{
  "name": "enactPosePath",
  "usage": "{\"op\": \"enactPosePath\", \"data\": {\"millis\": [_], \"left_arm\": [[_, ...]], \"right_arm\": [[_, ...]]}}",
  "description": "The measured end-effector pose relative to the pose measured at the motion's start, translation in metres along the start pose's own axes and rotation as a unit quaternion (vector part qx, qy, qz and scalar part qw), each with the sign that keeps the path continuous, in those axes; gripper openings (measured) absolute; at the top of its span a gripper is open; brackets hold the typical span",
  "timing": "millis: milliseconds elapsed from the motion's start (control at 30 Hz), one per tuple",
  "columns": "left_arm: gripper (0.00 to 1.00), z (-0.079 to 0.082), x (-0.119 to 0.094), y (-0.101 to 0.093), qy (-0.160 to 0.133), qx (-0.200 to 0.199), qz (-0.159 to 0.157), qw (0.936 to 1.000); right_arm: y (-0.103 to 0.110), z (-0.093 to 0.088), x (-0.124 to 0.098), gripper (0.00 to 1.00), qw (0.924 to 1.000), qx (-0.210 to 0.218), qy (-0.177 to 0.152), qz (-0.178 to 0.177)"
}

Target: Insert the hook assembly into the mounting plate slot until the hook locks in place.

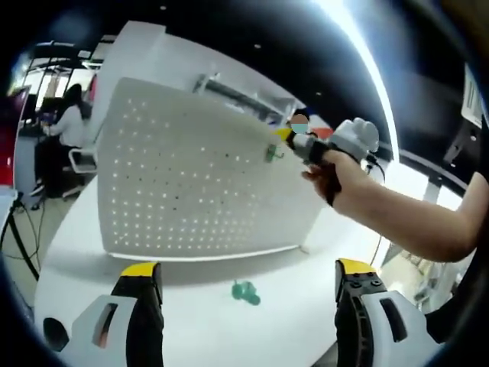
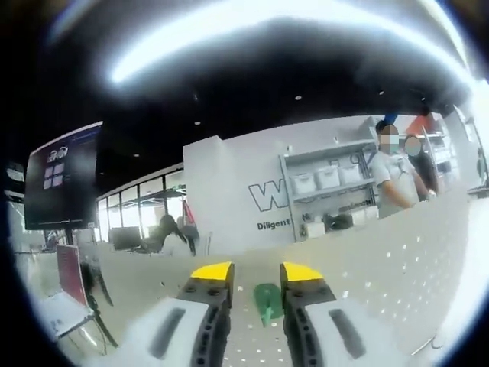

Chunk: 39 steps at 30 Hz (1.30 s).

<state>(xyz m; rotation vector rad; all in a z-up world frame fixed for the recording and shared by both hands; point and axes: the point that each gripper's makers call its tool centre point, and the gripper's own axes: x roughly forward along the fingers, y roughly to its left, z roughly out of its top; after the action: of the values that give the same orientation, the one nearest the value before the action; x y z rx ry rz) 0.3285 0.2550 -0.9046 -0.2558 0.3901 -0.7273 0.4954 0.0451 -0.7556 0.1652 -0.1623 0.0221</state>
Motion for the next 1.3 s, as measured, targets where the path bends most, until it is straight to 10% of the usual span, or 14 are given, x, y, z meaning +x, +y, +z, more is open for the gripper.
{"op": "enactPosePath", "data": {"millis": [1300], "left_arm": [[0.97,-0.060,-0.007,-0.003,0.123,0.000,0.014,0.9923]], "right_arm": [[-0.060,-0.127,-0.195,0.28,0.9700,-0.061,0.231,0.044]]}}
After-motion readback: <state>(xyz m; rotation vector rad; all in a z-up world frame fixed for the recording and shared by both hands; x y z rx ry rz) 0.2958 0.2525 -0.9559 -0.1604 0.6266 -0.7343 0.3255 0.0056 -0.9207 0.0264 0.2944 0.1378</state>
